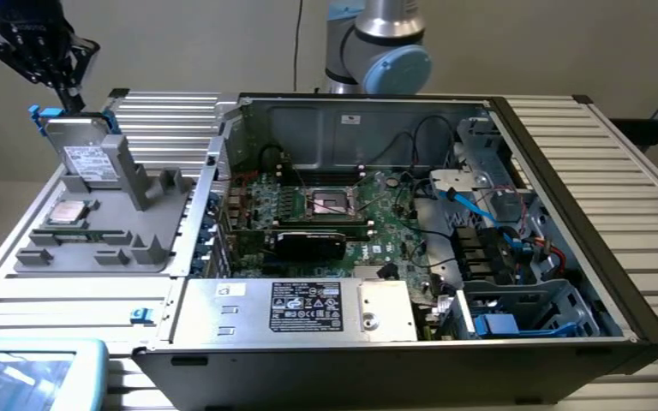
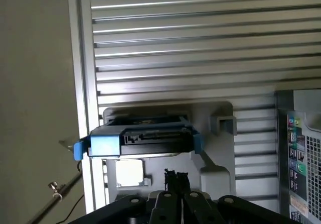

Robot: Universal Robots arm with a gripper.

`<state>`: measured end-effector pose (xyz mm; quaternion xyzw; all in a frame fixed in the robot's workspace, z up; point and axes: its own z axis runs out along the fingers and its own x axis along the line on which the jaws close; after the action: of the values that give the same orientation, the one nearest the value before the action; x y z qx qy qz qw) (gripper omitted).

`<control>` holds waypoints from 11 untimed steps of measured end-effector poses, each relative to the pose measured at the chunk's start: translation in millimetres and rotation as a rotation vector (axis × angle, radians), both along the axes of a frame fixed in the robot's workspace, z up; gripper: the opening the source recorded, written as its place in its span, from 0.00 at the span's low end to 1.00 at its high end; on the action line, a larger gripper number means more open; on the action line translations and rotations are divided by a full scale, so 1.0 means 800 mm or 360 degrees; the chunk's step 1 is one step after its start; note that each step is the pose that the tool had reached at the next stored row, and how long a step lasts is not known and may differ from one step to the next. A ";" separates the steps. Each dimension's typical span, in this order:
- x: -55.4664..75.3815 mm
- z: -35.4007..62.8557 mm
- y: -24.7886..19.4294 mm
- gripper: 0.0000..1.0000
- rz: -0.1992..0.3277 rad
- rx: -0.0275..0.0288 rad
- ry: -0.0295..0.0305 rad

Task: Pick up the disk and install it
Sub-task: 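Reach for the disk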

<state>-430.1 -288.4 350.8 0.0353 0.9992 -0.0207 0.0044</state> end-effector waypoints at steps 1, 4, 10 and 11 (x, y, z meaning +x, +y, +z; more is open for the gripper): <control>-0.005 -0.001 0.0024 0.11 0.0000 0.00003 -0.00001; -0.020 -0.005 0.0098 0.11 0.0000 0.00014 0.00002; -0.047 -0.010 0.0270 0.11 0.0000 0.00030 0.00001; -0.050 -0.010 0.0297 0.11 0.0000 0.00032 0.00001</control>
<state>-470.3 -264.6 342.8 0.0353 0.9992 -0.0197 0.0043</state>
